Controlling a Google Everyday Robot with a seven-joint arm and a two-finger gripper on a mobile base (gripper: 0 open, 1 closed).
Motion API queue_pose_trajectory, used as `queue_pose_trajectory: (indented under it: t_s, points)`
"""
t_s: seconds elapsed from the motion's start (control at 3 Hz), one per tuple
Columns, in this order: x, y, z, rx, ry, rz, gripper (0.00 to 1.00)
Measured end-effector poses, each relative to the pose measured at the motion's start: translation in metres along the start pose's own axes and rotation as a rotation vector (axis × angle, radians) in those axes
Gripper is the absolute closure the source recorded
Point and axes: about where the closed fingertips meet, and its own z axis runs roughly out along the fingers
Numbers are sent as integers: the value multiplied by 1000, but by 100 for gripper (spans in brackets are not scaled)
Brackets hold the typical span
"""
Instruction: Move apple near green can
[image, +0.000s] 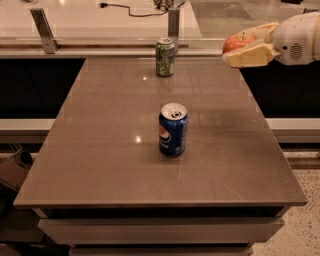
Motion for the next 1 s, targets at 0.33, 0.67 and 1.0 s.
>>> queue_pose_trajectory:
  t_s: [0.33, 0.67, 1.0]
  points:
    - [-4, -22, 31, 107, 33, -7, 100]
    - [-5, -27, 38, 94, 23, -8, 100]
    - [-5, -46, 63, 97, 26, -14, 100]
